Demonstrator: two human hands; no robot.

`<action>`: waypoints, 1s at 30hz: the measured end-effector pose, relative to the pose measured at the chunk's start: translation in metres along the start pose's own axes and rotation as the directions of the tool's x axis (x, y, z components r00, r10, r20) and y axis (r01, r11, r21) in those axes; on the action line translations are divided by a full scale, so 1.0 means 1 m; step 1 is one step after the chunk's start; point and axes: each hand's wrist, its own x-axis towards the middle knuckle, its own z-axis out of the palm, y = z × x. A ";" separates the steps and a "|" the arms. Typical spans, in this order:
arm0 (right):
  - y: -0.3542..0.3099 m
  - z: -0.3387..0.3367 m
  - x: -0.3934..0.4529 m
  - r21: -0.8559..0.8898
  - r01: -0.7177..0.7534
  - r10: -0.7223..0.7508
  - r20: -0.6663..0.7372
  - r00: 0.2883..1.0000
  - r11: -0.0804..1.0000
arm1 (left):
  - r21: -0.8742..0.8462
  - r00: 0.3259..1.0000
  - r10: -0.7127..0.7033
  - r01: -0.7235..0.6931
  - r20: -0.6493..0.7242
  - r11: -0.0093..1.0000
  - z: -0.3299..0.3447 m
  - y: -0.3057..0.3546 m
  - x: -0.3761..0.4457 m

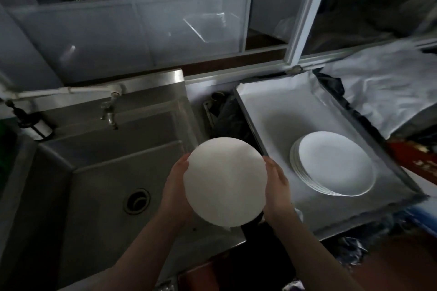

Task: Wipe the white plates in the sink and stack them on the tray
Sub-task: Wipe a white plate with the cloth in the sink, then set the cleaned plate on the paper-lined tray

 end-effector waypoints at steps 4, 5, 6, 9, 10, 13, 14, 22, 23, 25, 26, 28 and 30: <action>-0.017 -0.054 0.024 -0.073 0.032 -0.036 -0.053 0.998 0.997 | -0.132 0.994 -0.104 0.098 -0.042 0.986 0.057 -0.023 0.021; -0.023 -0.067 0.029 -0.075 0.041 -0.045 -0.059 0.997 0.996 | -0.130 0.992 -0.122 0.118 -0.029 0.985 0.072 -0.032 0.025; -0.030 -0.080 0.035 -0.083 0.040 -0.046 -0.074 0.996 0.996 | -0.120 0.990 -0.135 0.128 -0.051 0.984 0.085 -0.043 0.033; -0.039 -0.120 0.059 -0.111 0.046 -0.060 -0.126 0.990 0.993 | -0.122 0.986 -0.162 0.157 -0.033 0.980 0.128 -0.062 0.045; -0.040 -0.130 0.066 -0.110 0.036 -0.052 -0.141 0.989 0.993 | -0.127 0.985 -0.169 0.163 -0.043 0.978 0.141 -0.064 0.048; -0.045 -0.164 0.087 -0.113 0.009 -0.028 -0.173 0.985 0.994 | -0.095 0.986 -0.167 0.166 0.000 0.981 0.181 -0.073 0.058; -0.047 -0.170 0.090 -0.120 0.008 -0.029 -0.177 0.984 0.993 | -0.080 0.987 -0.158 0.158 0.009 0.984 0.189 -0.075 0.060; -0.058 -0.223 0.126 -0.245 0.068 -0.113 -0.175 0.978 0.967 | -0.118 0.968 -0.252 0.252 0.011 0.961 0.263 -0.084 0.072; -0.057 -0.232 0.133 -0.258 0.072 -0.120 -0.174 0.977 0.963 | -0.124 0.964 -0.266 0.265 0.010 0.956 0.274 -0.089 0.074; -0.054 -0.234 0.135 -0.283 0.085 -0.135 -0.164 0.977 0.955 | -0.143 0.960 -0.281 0.278 -0.001 0.950 0.278 -0.092 0.074; -0.054 -0.236 0.138 -0.291 0.091 -0.144 -0.166 0.976 0.952 | -0.142 0.956 -0.292 0.286 -0.023 0.948 0.283 -0.093 0.074; -0.053 -0.242 0.144 -0.287 0.091 -0.144 -0.169 0.975 0.954 | -0.122 0.952 -0.299 0.290 -0.058 0.949 0.290 -0.095 0.078; -0.052 -0.245 0.148 -0.274 0.077 -0.129 -0.181 0.975 0.959 | -0.085 0.953 -0.296 0.291 -0.060 0.953 0.294 -0.098 0.081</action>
